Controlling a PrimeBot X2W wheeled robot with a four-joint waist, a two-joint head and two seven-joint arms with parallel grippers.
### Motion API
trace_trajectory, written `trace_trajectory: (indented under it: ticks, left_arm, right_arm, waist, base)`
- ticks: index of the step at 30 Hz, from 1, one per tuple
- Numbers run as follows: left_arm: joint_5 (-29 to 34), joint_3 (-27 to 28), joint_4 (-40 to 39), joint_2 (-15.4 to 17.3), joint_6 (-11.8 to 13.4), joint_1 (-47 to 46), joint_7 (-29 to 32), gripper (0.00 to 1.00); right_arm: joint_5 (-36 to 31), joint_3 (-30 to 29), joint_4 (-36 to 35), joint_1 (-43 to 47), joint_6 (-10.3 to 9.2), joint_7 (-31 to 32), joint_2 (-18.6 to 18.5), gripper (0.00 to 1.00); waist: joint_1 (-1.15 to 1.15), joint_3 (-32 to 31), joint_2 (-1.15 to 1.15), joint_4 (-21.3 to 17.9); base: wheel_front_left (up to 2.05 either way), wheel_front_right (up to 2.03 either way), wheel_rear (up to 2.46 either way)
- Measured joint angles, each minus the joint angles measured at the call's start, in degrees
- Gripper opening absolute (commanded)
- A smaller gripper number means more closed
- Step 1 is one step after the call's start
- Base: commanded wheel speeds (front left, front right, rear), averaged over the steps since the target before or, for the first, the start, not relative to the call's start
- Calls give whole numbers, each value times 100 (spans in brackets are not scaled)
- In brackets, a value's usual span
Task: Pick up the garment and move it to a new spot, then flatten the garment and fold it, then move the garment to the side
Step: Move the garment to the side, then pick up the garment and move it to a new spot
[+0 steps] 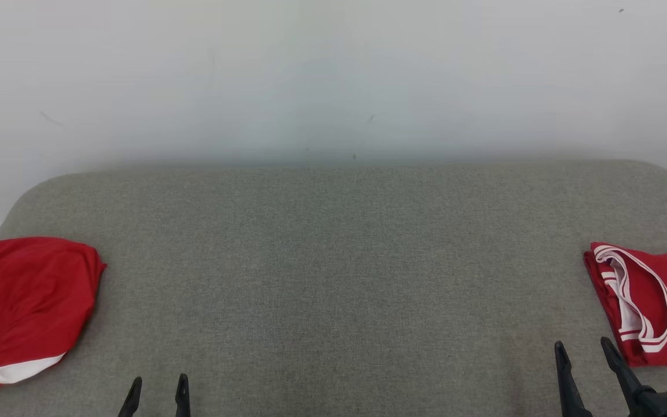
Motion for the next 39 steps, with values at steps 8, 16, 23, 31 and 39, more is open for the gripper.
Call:
trace_trajectory:
  ticks: [8,16,23,31,39]
  left_arm:
    - [-13,65,-65,-26,-38,22,0,100]
    - [-12,68,-100,-38,-45,13,0,100]
    - [2,171,-169,-47,-48,16,-1,100]
    - [58,249,-253,-47,-51,65,-1,100]
    - [88,293,-254,-30,-53,151,0,100]
  right_arm:
    - [-49,-1,127,-85,0,-145,26,100]
    - [-78,33,234,-117,0,-271,94,100]
    - [-92,2,320,-113,0,-347,134,100]
    - [-91,134,345,-120,0,-412,174,100]
    - [-91,238,458,-175,0,-455,247,100]
  waist:
    - [0,21,0,-45]
    - [0,23,0,-32]
    - [0,14,0,198]
    - [0,2,0,712]
    - [0,-37,0,1386]
  base:
    - [0,0,0]
    - [0,0,0]
    - [0,0,0]
    - [0,0,0]
    - [0,0,0]
